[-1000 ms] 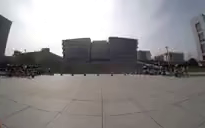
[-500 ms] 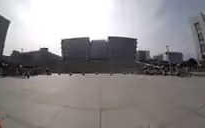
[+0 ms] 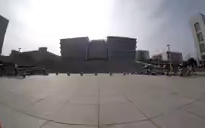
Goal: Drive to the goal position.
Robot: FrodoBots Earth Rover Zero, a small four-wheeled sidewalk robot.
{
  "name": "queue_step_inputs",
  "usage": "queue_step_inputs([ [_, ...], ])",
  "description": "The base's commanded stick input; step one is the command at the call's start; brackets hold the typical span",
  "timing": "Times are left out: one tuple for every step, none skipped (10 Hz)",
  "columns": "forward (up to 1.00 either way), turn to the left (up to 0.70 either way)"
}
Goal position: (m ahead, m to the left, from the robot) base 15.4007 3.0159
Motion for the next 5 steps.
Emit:
queue_step_inputs([
  [1.00,0.40],
  [1.00,0.40],
  [1.00,0.40],
  [1.00,0.40],
  [1.00,0.22],
])
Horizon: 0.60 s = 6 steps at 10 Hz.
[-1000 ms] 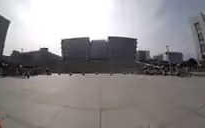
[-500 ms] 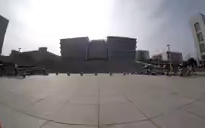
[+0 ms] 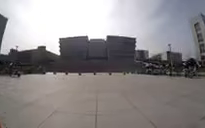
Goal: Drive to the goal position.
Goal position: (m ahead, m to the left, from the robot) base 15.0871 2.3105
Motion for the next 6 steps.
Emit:
queue_step_inputs([
  [1.00,0.03],
  [1.00,0.00],
  [1.00,0.00],
  [1.00,0.00],
  [1.00,0.00],
  [1.00,0.00],
])
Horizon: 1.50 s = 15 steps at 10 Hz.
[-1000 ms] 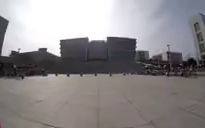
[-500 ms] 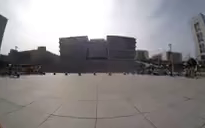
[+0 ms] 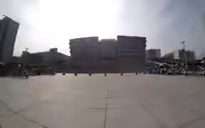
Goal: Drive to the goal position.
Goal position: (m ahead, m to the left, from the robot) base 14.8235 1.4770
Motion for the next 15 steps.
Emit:
queue_step_inputs([
  [1.00,0.00],
  [1.00,0.00],
  [1.00,0.00],
  [1.00,0.00],
  [1.00,0.00],
  [1.00,0.00],
  [1.00,0.00],
  [1.00,0.00],
  [1.00,0.00],
  [1.00,0.00],
  [1.00,0.00],
  [1.00,0.00],
  [1.00,0.00],
  [1.00,0.00],
  [1.00,0.00],
])
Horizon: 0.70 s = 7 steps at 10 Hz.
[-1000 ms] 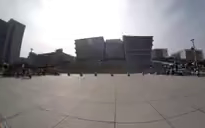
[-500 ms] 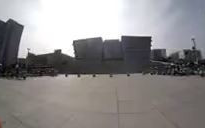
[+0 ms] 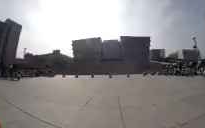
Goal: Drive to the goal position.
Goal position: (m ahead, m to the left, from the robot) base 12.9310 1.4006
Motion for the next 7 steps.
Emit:
queue_step_inputs([
  [1.00,0.00],
  [1.00,0.00],
  [1.00,0.03],
  [1.00,0.23],
  [1.00,0.40],
  [1.00,0.40],
  [1.00,0.40],
])
